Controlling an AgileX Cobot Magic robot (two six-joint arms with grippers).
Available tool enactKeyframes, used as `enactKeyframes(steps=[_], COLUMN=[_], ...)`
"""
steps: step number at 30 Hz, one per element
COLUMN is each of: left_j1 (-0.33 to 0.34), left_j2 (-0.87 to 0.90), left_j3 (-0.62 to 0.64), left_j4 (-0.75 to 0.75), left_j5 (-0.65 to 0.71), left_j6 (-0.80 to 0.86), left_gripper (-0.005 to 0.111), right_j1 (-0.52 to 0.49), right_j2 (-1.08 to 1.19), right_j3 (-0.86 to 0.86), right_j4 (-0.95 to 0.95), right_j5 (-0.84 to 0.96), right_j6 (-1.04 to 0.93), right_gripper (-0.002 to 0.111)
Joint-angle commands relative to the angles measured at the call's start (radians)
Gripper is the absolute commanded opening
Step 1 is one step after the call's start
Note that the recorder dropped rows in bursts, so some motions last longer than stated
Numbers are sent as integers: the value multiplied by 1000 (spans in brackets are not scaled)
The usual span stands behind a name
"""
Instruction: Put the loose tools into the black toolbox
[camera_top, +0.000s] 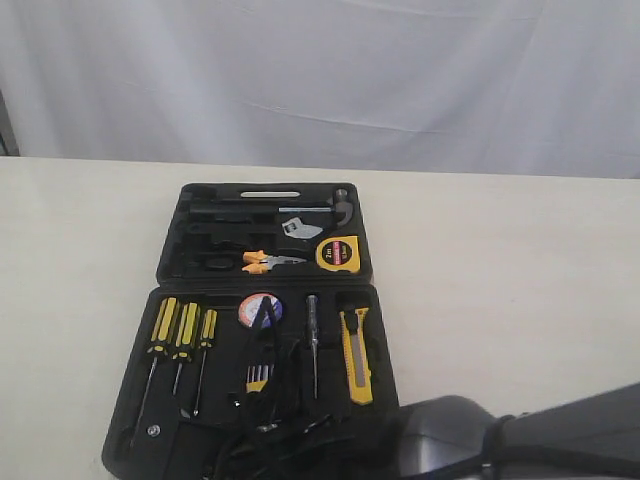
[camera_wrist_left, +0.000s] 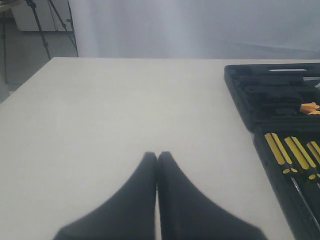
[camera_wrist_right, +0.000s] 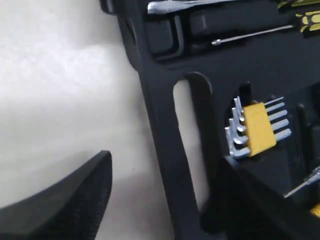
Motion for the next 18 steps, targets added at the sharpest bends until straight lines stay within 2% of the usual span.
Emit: enactKeyframes(steps=[1, 12, 18], left_j1=[-5, -5, -5], left_j2=[-1, -1, -1], left_j3=[3, 3, 3], left_j4=[-10, -10, -10], left_j5=[-8, -8, -8], left_j6=[-4, -4, -4], left_gripper=[0, 0, 0], right_j1=[-7, -7, -25], right_j2=[30, 74, 78], right_j3=[1, 1, 1], right_j4=[-61, -150, -173], right_j5=[-4, -4, -12], right_j6=[32, 153, 176], right_gripper=[59, 57, 38])
